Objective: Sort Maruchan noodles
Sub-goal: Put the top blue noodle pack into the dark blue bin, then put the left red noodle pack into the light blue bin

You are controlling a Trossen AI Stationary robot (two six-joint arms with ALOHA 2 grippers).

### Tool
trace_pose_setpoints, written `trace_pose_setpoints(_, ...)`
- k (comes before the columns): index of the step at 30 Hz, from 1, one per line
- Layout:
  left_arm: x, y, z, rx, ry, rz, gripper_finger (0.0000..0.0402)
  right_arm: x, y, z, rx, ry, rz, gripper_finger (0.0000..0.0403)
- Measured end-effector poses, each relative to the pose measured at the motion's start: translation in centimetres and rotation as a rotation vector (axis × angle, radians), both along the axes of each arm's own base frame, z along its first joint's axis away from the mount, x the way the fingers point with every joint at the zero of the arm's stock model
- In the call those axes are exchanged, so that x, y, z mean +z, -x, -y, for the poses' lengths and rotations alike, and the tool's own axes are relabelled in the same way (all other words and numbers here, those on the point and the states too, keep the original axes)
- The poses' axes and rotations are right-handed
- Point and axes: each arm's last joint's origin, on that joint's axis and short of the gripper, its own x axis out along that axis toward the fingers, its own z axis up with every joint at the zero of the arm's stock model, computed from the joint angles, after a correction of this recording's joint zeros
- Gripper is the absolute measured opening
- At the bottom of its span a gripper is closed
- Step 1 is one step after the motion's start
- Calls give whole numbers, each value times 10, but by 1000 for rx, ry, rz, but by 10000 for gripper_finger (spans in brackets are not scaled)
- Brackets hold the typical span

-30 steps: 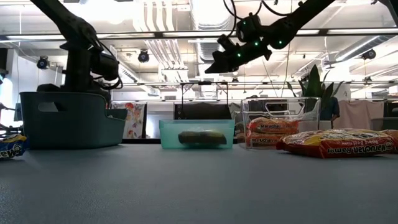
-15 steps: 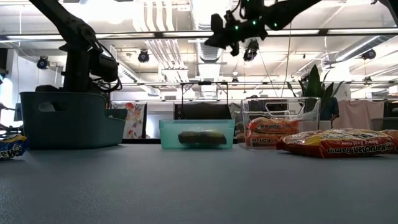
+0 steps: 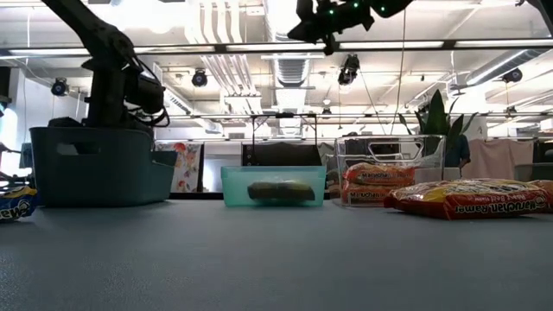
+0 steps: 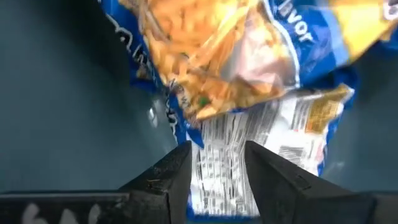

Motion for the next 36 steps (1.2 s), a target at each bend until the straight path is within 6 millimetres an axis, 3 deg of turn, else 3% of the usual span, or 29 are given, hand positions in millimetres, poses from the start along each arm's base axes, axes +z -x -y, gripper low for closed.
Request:
trace_pose_setpoints(4, 12, -1, -3, -25, -6, -3, 127, -3, -8, -10, 41, -25, -29, 9)
trace_pose_setpoints(9, 38, -5, -9, -106, -88, 45, 128, -22, -27, -35, 126, -56, -162, 9)
trace_pose_setpoints(15, 84, -14, -14, -304, -339, 233, 128, -57, -51, -70, 266, 12, -291, 9)
trace_pose_setpoints(20, 116, -24, 2, -534, -642, 480, 126, -103, -65, -106, 386, 40, -388, 9)
trace_pose_setpoints(26, 120, -35, 34, -716, -911, 744, 115, -152, -75, -156, 506, 36, -377, 9)
trace_pose_setpoints(36, 101, -47, 74, -759, -965, 1041, 107, -170, -68, -245, 627, -201, -413, 9)
